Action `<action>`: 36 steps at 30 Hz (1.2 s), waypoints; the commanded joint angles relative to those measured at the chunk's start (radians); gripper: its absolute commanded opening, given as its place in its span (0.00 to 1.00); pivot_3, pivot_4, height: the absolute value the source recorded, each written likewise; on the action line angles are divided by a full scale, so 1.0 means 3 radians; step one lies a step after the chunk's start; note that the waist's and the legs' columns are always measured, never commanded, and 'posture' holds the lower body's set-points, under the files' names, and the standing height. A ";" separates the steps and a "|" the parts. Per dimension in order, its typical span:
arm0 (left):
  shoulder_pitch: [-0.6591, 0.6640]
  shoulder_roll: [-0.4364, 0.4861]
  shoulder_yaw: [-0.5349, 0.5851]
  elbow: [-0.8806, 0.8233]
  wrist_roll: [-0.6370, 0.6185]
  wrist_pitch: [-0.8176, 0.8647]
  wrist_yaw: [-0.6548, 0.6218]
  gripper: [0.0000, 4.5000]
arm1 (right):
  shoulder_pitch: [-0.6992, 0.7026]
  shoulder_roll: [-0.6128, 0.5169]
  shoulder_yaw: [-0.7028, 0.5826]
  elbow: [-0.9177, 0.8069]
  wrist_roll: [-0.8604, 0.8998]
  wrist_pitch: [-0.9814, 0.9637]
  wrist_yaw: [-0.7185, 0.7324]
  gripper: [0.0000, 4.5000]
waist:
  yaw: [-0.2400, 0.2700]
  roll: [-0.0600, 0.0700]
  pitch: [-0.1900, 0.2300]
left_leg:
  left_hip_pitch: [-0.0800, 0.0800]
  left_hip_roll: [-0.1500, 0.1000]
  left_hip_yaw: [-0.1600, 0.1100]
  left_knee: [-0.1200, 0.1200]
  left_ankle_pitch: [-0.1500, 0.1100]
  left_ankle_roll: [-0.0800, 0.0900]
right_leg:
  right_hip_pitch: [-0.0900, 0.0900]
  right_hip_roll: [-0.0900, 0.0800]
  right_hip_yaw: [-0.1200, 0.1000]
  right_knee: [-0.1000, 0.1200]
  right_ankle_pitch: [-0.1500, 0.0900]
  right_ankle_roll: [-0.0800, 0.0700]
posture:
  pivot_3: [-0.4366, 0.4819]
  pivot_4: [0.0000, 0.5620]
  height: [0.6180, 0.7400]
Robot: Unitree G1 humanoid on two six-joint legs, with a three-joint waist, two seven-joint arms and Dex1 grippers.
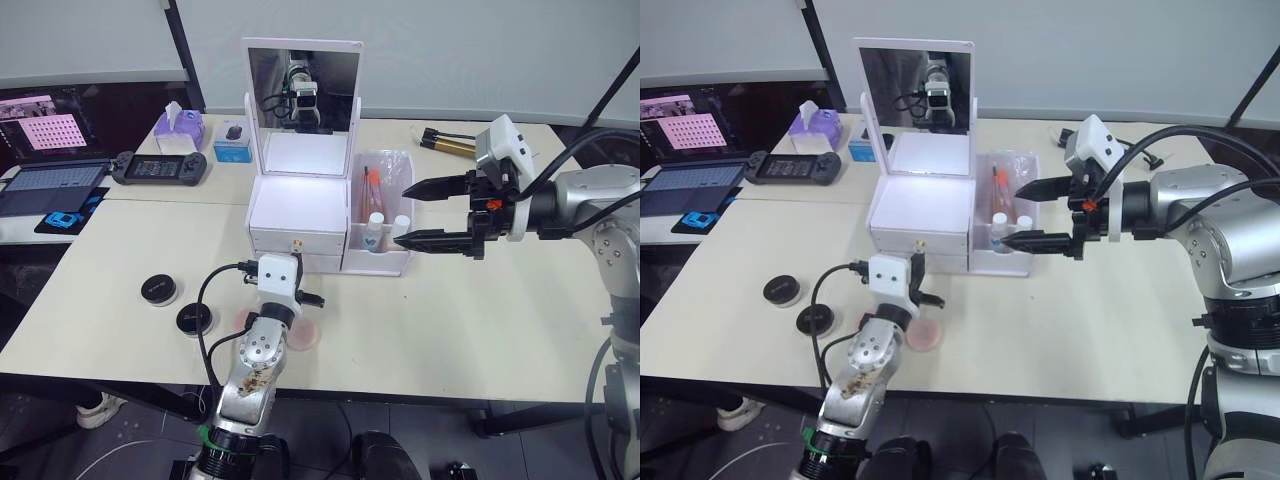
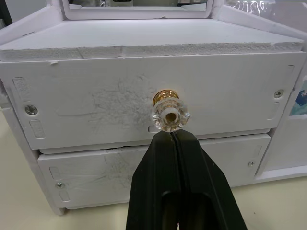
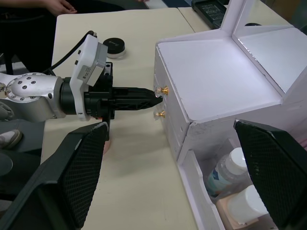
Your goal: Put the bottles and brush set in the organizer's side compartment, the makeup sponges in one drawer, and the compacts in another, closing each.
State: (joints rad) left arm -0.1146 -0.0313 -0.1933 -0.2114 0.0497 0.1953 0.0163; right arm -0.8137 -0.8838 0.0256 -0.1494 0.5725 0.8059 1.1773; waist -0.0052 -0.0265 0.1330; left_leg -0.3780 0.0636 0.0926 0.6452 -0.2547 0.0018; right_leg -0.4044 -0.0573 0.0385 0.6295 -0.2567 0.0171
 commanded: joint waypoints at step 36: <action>-0.0116 -0.0108 0.0058 -0.0203 -0.0182 -0.0022 -0.0093 0.13 | -0.0050 0.0052 -0.0031 -0.0060 -0.0056 -0.0084 -0.0004 1.00 | 0.0006 0.0000 0.0000 | -0.0001 -0.0001 -0.0003 0.0001 0.0000 0.0000 | 0.0001 0.0000 -0.0002 0.0000 0.0000 0.0000 | 0.48 0.27 0.93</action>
State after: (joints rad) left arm -0.1248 -0.0413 -0.1738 -0.2465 -0.0007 0.2202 -0.0121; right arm -0.8136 -0.8585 0.0348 -0.1467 0.5536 0.7975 1.1766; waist -0.0035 -0.0265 0.1330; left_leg -0.3783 0.0633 0.0916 0.6455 -0.2547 0.0018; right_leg -0.4041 -0.0573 0.0379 0.6296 -0.2567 0.0172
